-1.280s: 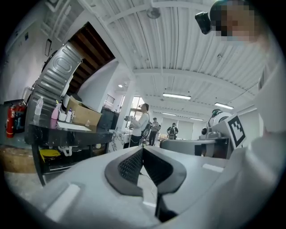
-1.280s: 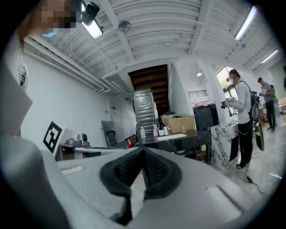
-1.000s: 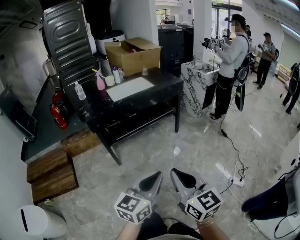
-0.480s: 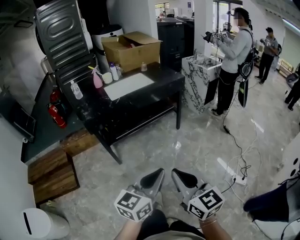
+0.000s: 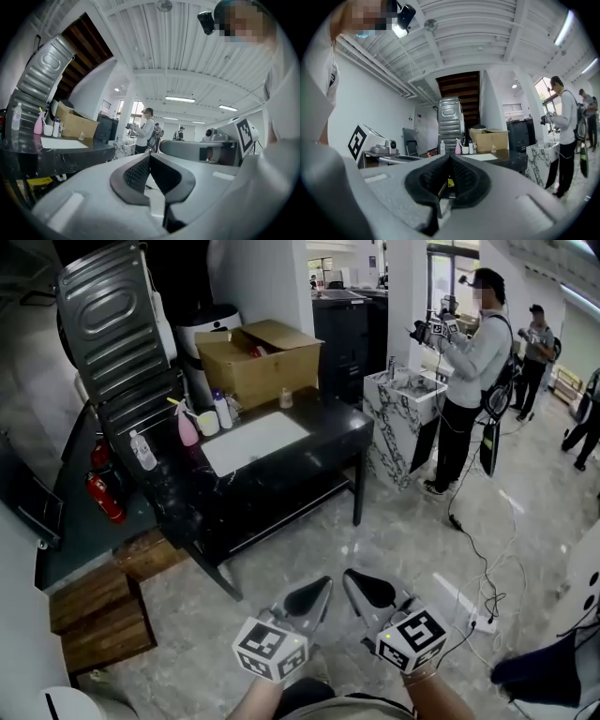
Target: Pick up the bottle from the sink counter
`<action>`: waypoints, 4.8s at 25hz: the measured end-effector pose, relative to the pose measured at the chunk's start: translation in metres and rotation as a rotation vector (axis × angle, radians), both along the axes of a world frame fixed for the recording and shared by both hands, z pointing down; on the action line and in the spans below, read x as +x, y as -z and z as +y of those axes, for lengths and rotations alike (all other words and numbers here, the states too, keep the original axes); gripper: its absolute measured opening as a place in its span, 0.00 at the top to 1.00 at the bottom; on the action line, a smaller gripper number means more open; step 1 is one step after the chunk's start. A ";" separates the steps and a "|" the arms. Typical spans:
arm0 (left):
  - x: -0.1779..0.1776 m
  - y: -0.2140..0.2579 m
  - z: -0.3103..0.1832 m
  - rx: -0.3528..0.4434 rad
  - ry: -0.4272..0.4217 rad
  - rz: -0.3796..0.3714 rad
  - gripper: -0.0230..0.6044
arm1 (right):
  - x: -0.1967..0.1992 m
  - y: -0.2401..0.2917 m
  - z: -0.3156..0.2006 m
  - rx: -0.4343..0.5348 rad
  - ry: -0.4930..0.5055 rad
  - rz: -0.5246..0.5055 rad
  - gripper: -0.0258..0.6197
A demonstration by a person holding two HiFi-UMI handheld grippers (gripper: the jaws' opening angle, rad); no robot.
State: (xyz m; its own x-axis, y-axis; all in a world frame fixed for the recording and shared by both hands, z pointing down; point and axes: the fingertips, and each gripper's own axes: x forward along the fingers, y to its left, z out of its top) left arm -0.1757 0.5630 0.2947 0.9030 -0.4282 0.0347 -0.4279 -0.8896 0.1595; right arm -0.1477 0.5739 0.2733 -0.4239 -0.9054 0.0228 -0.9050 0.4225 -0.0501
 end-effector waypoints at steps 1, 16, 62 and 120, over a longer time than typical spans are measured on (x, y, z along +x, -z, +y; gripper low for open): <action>0.001 0.004 -0.013 0.006 0.000 0.008 0.95 | 0.000 0.005 -0.014 0.011 -0.001 -0.001 0.96; -0.015 -0.003 -0.161 -0.058 -0.024 0.077 0.95 | -0.016 0.003 -0.163 0.003 -0.040 -0.083 0.96; 0.202 -0.005 -0.458 -0.035 0.171 0.073 0.95 | 0.220 -0.022 -0.466 -0.019 0.083 -0.109 0.96; 0.195 -0.024 -0.813 -0.096 0.217 0.080 0.95 | 0.198 -0.034 -0.816 -0.071 0.180 -0.053 0.96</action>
State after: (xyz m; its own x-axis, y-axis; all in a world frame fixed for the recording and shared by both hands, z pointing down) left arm 0.0196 -0.2505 0.3190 0.7916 -0.6108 0.0168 -0.5901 -0.7571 0.2804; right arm 0.0508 -0.2417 0.3076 -0.5810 -0.8119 0.0578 -0.8106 0.5708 -0.1309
